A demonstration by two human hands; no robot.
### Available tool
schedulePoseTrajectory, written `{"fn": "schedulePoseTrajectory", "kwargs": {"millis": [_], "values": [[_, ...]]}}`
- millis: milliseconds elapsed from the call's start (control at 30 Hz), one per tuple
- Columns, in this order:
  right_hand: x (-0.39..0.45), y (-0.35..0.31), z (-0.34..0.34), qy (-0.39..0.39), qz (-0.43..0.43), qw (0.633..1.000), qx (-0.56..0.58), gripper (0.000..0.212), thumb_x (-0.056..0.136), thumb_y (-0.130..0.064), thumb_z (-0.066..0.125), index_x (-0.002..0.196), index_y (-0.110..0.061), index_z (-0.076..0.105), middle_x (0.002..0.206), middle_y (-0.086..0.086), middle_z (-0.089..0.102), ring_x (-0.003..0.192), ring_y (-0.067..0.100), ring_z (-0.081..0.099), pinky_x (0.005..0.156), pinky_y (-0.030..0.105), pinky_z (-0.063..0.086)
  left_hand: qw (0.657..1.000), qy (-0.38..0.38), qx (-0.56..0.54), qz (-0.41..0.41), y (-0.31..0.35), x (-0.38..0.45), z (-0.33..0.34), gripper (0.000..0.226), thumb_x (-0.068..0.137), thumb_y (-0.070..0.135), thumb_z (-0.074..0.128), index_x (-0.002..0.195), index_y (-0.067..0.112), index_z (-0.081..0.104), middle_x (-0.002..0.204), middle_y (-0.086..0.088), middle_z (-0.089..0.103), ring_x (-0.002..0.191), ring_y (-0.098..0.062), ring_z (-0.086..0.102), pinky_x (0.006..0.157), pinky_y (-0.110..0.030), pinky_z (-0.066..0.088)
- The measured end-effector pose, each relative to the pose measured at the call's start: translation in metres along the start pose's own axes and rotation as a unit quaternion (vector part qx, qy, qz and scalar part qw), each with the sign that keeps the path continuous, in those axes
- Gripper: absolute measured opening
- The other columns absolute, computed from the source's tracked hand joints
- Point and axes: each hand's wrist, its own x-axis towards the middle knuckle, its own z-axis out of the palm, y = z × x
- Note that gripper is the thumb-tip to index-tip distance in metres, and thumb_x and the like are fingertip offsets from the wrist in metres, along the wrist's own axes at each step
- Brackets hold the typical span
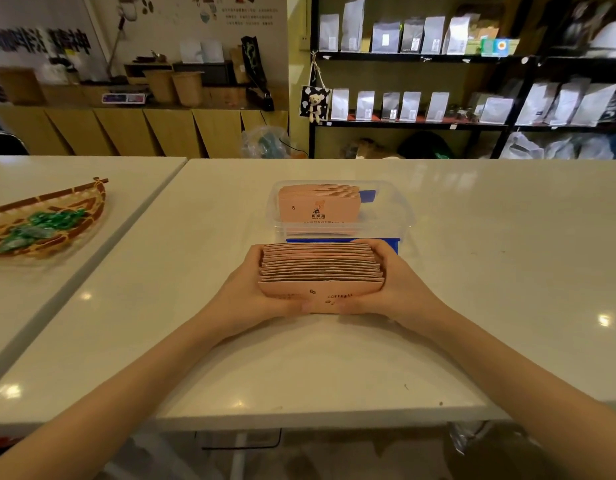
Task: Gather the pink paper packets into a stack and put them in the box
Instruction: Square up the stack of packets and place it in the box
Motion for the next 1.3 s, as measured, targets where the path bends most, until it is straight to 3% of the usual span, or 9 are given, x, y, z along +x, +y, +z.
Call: {"fn": "schedulePoseTrajectory", "kwargs": {"millis": [200, 300, 400, 567, 633, 767, 1033, 1233, 1300], "values": [[0.0, -0.001, 0.006, -0.007, 0.003, 1.0, 0.019, 0.09, 0.056, -0.004, 0.082, 0.126, -0.027, 0.03, 0.105, -0.021, 0.054, 0.091, -0.005, 0.06, 0.066, 0.01, 0.051, 1.0, 0.013, 0.003, 0.006, 0.0, -0.003, 0.003, 0.091, 0.04, 0.044, 0.083, 0.114, 0.029, 0.033, 0.114, 0.011, 0.06, 0.103, -0.007, 0.06, 0.087, -0.032, 0.051], [-0.001, 0.0, 0.007, -0.01, -0.003, 1.0, 0.009, 0.082, 0.058, -0.002, 0.08, 0.123, -0.023, 0.034, 0.103, -0.021, 0.055, 0.087, -0.015, 0.058, 0.062, 0.008, 0.049, 1.0, -0.001, 0.026, 0.012, -0.001, -0.003, 0.004, 0.09, 0.042, 0.052, 0.082, 0.119, 0.033, 0.038, 0.12, 0.01, 0.058, 0.109, -0.011, 0.057, 0.093, -0.041, 0.048], [-0.001, 0.0, 0.006, -0.003, -0.008, 1.0, 0.002, 0.074, 0.059, -0.002, 0.08, 0.12, -0.017, 0.04, 0.103, -0.017, 0.06, 0.089, -0.01, 0.061, 0.065, 0.01, 0.05, 0.999, -0.018, 0.029, 0.014, -0.001, -0.002, 0.003, 0.082, 0.046, 0.051, 0.081, 0.118, 0.037, 0.044, 0.122, 0.008, 0.058, 0.11, -0.012, 0.058, 0.094, -0.042, 0.048], [-0.002, -0.002, 0.002, 0.01, -0.011, 1.0, -0.018, 0.06, 0.059, -0.009, 0.081, 0.103, -0.028, 0.046, 0.096, -0.019, 0.06, 0.08, -0.013, 0.061, 0.063, 0.007, 0.049, 1.0, -0.001, 0.022, 0.017, 0.0, -0.003, -0.002, 0.052, 0.06, 0.018, 0.079, 0.094, 0.037, 0.043, 0.097, 0.017, 0.062, 0.086, 0.005, 0.062, 0.073, -0.019, 0.051], [-0.001, -0.002, 0.0, 0.012, -0.012, 0.999, -0.029, 0.061, 0.058, -0.011, 0.082, 0.104, -0.03, 0.046, 0.099, -0.019, 0.059, 0.084, -0.01, 0.061, 0.064, 0.008, 0.05, 0.999, -0.004, 0.027, 0.026, 0.001, -0.002, -0.002, 0.05, 0.062, 0.017, 0.078, 0.093, 0.037, 0.043, 0.096, 0.019, 0.062, 0.085, 0.006, 0.062, 0.069, -0.013, 0.05], [-0.003, -0.001, -0.003, -0.004, -0.009, 0.999, -0.042, 0.074, 0.057, -0.011, 0.082, 0.118, -0.026, 0.042, 0.107, -0.019, 0.056, 0.096, 0.002, 0.059, 0.071, 0.012, 0.052, 0.999, -0.032, 0.006, 0.023, 0.002, -0.003, -0.003, 0.055, 0.061, 0.019, 0.08, 0.098, 0.037, 0.043, 0.107, 0.015, 0.061, 0.096, -0.003, 0.062, 0.08, -0.023, 0.053], [-0.003, 0.003, 0.005, -0.002, -0.021, 1.0, -0.008, 0.073, 0.061, -0.004, 0.079, 0.121, -0.017, 0.041, 0.107, -0.016, 0.06, 0.094, -0.005, 0.061, 0.072, 0.011, 0.051, 0.998, -0.059, -0.012, 0.008, 0.001, -0.006, 0.001, 0.069, 0.058, 0.043, 0.073, 0.116, 0.033, 0.038, 0.12, 0.012, 0.059, 0.108, -0.008, 0.058, 0.094, -0.038, 0.049], [-0.004, 0.002, -0.004, -0.017, 0.005, 1.0, 0.024, 0.069, 0.07, -0.005, 0.072, 0.124, -0.029, 0.038, 0.115, -0.012, 0.058, 0.103, 0.009, 0.06, 0.08, 0.026, 0.055, 0.998, -0.065, -0.008, 0.011, 0.006, -0.007, -0.006, 0.05, 0.071, 0.021, 0.072, 0.114, 0.028, 0.048, 0.112, 0.015, 0.062, 0.098, 0.0, 0.061, 0.082, -0.022, 0.053], [-0.005, 0.002, -0.009, -0.016, -0.002, 1.0, 0.02, 0.067, 0.069, -0.006, 0.072, 0.123, -0.031, 0.04, 0.118, -0.008, 0.058, 0.107, 0.013, 0.059, 0.083, 0.031, 0.055, 0.999, -0.045, 0.007, 0.022, 0.007, -0.006, -0.012, 0.043, 0.067, 0.017, 0.075, 0.104, 0.029, 0.055, 0.103, 0.012, 0.067, 0.092, -0.002, 0.063, 0.077, -0.026, 0.055]]}}
